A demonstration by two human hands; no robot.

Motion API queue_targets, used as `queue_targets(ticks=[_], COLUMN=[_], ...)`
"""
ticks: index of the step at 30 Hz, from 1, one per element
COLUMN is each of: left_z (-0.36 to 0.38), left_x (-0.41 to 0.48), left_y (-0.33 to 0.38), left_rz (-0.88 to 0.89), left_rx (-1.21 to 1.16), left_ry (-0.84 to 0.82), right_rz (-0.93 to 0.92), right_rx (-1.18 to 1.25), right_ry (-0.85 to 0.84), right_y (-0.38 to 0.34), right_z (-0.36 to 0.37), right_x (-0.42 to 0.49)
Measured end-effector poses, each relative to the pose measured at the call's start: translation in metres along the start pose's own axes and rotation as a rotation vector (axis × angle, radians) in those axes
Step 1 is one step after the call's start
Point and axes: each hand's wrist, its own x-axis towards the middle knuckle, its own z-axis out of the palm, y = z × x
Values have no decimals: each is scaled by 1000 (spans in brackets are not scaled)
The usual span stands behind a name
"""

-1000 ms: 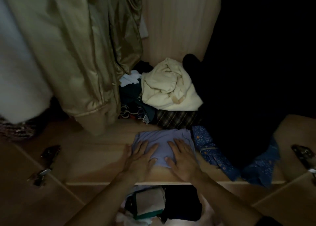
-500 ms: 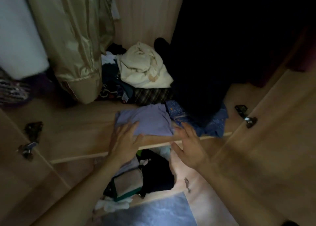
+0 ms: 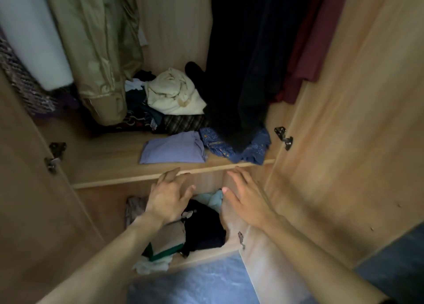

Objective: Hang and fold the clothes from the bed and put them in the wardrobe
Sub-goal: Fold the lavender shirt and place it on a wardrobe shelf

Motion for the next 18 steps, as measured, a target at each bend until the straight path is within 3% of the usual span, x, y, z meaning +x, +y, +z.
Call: queue_targets(ticks=[8, 18], left_z=[21, -7], left_x=[-125, -147], left_y=[78, 133], left_rz=[-22, 184], left_rx=[73, 57], left_ry=[-69, 37], right_rz=[-50, -22], right_rx=[56, -79], right_ry=[-33, 46], right_y=[14, -8], right_z=[-25, -93], right_x=[-101, -162])
